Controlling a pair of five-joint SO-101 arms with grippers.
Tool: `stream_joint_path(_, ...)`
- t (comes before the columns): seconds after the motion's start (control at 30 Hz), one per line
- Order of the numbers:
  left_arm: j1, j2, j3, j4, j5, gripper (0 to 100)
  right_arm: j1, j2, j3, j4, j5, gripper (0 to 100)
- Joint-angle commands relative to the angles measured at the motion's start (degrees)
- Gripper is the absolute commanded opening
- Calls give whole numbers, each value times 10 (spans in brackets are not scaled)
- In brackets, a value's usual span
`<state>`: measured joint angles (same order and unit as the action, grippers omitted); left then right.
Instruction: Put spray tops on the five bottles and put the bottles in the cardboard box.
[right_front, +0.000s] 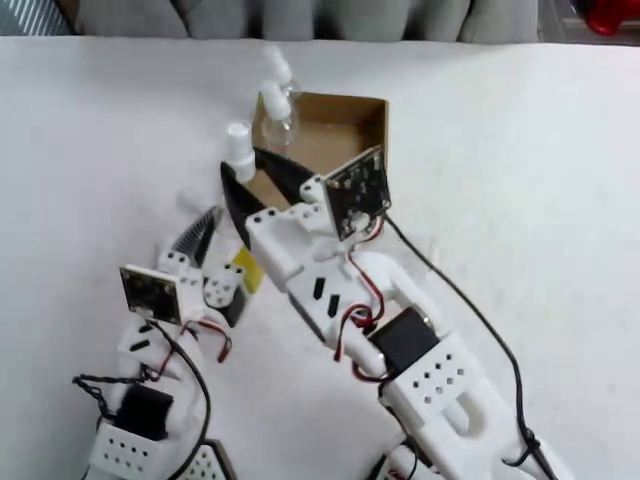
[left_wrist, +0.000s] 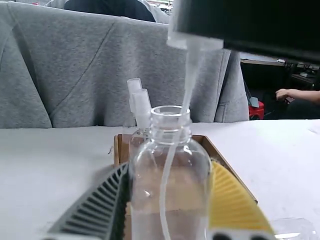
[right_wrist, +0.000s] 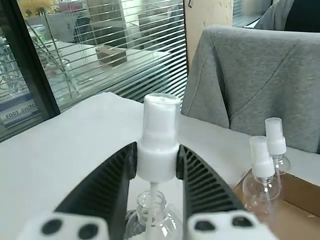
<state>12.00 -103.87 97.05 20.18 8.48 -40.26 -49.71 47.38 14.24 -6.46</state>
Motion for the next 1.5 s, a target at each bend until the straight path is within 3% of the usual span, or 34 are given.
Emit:
stream_joint_path(0.0,-7,-9,-1,1,7,20,-17,-4,2,5,-2,18)
stream_joint_path(0.33,-7,-9,-1,1,7,20,-20,-4,2,16,-2,29)
stream_joint_path(0.6,-7,-9,-1,1,7,20,-33,-15,-13,41,-2,245)
stream_joint_path(0.87,-7,-9,-1,1,7,20,-12,-61,-62,41,-2,198)
stream_joint_path(1.1,-7,-9,-1,1,7,20,32,-61,-110,36,-5,7)
stream_joint_path(1.47,-20,-9,-1,1,7,20,51,44,-120,9,-2,16)
